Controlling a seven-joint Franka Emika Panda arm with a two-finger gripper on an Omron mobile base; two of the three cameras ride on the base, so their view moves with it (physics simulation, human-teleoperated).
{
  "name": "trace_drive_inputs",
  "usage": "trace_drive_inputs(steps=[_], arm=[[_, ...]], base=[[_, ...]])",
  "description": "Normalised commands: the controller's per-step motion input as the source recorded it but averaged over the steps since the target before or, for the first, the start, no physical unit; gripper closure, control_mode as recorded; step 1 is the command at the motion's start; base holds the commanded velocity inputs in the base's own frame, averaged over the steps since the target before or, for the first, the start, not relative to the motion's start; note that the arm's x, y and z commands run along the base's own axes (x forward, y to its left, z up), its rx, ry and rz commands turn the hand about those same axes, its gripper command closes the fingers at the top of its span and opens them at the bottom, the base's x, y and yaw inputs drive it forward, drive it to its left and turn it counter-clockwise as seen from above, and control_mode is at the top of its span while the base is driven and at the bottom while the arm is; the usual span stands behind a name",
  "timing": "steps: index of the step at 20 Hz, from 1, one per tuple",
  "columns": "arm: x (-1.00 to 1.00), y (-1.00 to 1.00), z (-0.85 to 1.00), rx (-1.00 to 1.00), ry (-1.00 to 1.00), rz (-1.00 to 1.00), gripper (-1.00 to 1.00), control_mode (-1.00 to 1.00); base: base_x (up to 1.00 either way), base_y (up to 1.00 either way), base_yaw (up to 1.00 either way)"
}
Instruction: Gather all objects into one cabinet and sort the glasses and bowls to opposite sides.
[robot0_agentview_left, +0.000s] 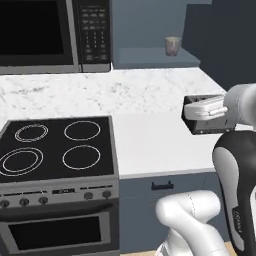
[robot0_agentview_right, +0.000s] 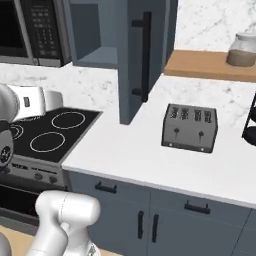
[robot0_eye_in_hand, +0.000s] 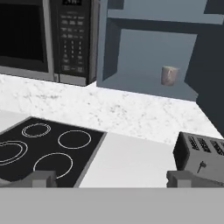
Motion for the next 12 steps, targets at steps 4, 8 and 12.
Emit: trace_drive_inputs(steps=[4, 8, 12], arm=[[0.0, 0.0, 0.0, 0.0, 0.0, 0.0, -1.0, 1.0], [0.0, 0.0, 0.0, 0.0, 0.0, 0.0, -1.0, 1.0], [0.0, 0.0, 0.0, 0.0, 0.0, 0.0, -1.0, 1.0]], base=[[0.35, 0.23, -0.53], [0.35, 0.34, -0.47], [0.38, 0.72, -0.27]])
